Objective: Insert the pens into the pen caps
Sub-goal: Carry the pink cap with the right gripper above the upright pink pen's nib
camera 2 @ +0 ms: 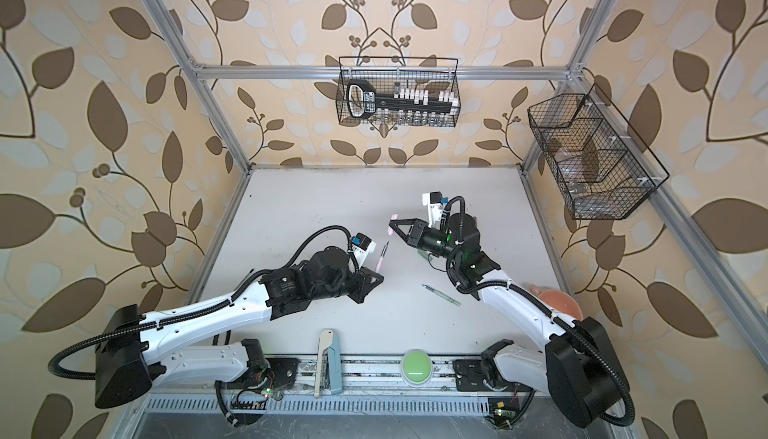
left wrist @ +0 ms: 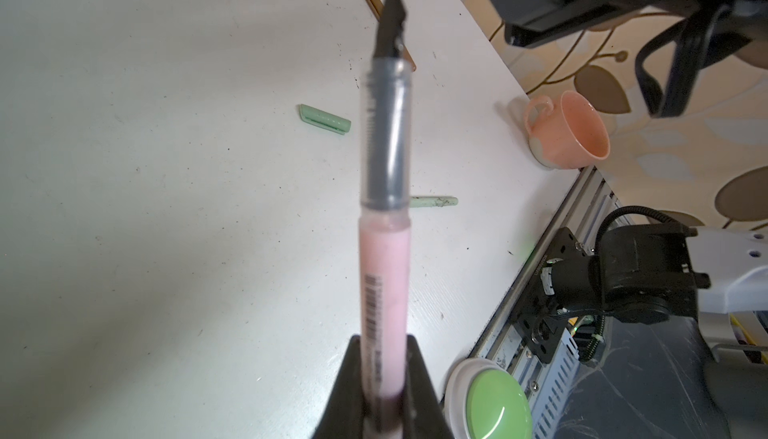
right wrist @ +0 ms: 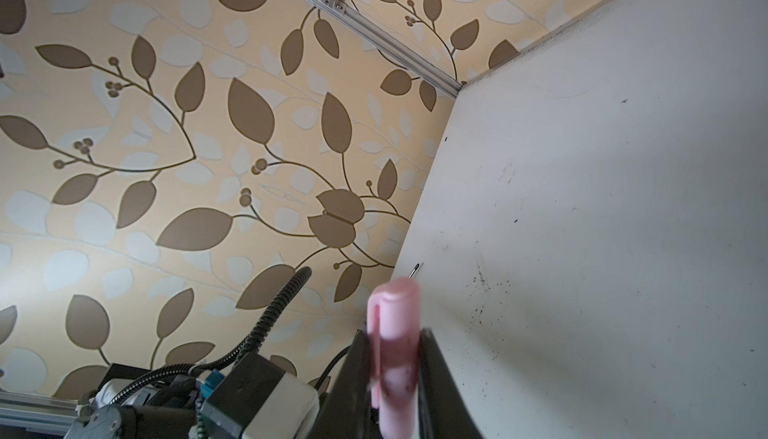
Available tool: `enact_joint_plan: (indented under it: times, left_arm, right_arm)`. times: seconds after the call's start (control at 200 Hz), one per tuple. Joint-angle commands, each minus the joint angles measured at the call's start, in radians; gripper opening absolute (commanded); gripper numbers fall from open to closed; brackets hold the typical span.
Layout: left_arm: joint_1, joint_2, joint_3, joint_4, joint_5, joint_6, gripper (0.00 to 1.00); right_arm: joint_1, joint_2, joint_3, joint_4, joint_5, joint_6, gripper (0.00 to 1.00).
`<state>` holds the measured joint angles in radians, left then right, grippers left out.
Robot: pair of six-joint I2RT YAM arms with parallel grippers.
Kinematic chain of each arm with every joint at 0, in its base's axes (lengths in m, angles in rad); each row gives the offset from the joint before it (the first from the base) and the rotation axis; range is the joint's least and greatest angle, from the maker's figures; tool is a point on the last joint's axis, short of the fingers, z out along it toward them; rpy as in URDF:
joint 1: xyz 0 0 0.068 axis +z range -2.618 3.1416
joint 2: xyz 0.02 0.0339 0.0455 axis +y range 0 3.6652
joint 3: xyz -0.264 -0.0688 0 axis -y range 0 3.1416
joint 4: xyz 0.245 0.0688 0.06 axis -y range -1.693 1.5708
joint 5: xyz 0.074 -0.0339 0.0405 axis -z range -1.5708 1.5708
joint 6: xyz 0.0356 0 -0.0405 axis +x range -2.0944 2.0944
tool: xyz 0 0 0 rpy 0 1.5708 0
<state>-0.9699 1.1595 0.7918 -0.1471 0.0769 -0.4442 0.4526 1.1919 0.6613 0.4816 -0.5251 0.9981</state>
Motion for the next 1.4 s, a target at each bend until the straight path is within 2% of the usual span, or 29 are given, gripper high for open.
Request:
enact_joint_plan:
  times: [0.0, 0.6, 1.394]
  left_arm:
    - [-0.01, -0.042, 0.019, 0.005, -0.017, 0.021, 0.0]
    - [-0.01, -0.077, -0.015, 0.014, -0.041, 0.015, 0.0]
    - [-0.01, -0.073, -0.023, 0.024, -0.043, 0.009, 0.0]
  right_arm:
    - [0.02, -0.015, -0.004, -0.005, 0.027, 0.006, 0.2]
    - [0.04, -0.044, 0.013, -0.029, 0.064, -0.008, 0.2]
    - [0.052, -0.02, 0.065, -0.074, 0.048, -0.041, 0.2]
